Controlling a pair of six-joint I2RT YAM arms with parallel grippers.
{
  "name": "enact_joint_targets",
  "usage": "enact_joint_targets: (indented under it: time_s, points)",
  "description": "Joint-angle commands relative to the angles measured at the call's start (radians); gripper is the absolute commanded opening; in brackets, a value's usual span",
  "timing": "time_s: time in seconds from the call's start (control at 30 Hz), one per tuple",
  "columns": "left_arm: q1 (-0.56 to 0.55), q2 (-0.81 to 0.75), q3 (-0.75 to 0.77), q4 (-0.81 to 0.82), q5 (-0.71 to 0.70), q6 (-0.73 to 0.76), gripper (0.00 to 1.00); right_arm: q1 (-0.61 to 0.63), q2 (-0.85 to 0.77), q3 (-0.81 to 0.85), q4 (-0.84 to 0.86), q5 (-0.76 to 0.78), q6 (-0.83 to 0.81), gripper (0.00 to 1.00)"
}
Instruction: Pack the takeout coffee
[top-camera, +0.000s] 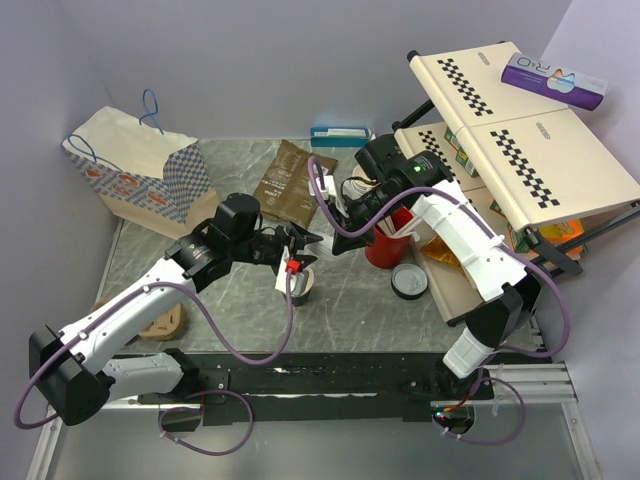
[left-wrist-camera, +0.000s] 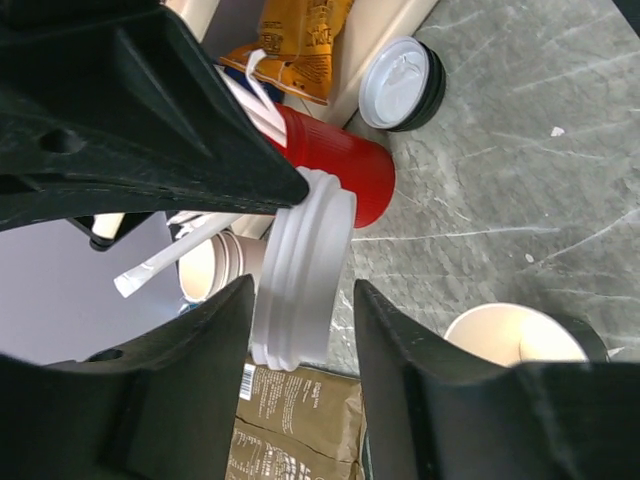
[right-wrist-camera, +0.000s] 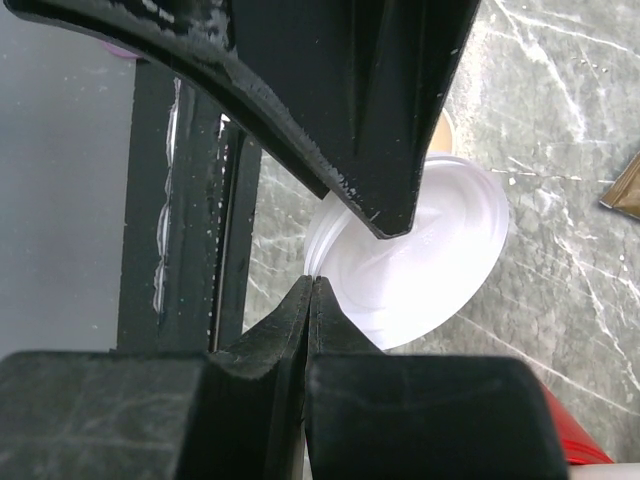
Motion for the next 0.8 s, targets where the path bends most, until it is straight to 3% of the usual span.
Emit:
enact_joint_targets:
  time_s: [0.0,0.1,0.17,0.23,0.4,0.53,0.6,0.67,0.7,0.73,0.77]
  points:
    - [-0.010,0.007,0.042,-0.029,0.002,0.041,0.50,0.015,0.013,0.044,-0.216,-0.006,0.010,0.00]
    - [-0.013,-0.002,0.036,-0.006,-0.028,-0.034,0.60,0.017,0.018,0.041,-0.208,0.013,0.021,0.00]
    - [-0.013,-0.022,0.016,0.036,-0.109,-0.126,0.85,0.018,0.016,0.031,-0.165,0.031,0.056,0.00]
    - [-0.012,-0.068,0.009,0.047,-0.181,-0.250,0.99,0.015,0.015,0.013,-0.121,0.040,0.087,0.00]
    - [0.051,-0.276,-0.039,-0.042,-0.381,-0.560,0.99,-0.005,0.012,-0.012,0.029,-0.068,0.194,0.00]
    - [0.146,-0.395,-0.082,-0.082,-0.488,-0.819,0.99,-0.046,0.016,-0.064,0.245,-0.315,0.413,0.00]
    - [0.166,-0.407,-0.090,-0.093,-0.524,-0.967,0.99,-0.046,-0.014,-0.155,0.461,-0.369,0.519,0.00]
    - [0.180,-0.390,-0.093,-0.102,-0.570,-1.084,0.99,-0.037,-0.069,-0.346,0.700,-0.365,0.815,0.00]
    - [0.180,-0.387,-0.097,-0.099,-0.579,-1.117,0.99,-0.037,-0.136,-0.431,1.045,-0.351,0.946,0.00]
    - [0.192,-0.386,-0.113,-0.084,-0.568,-1.145,0.99,-0.038,-0.169,-0.514,1.197,-0.296,1.189,0.00]
    - [0.205,-0.387,-0.120,-0.078,-0.552,-1.175,0.99,-0.028,-0.192,-0.621,1.317,-0.249,1.252,0.00]
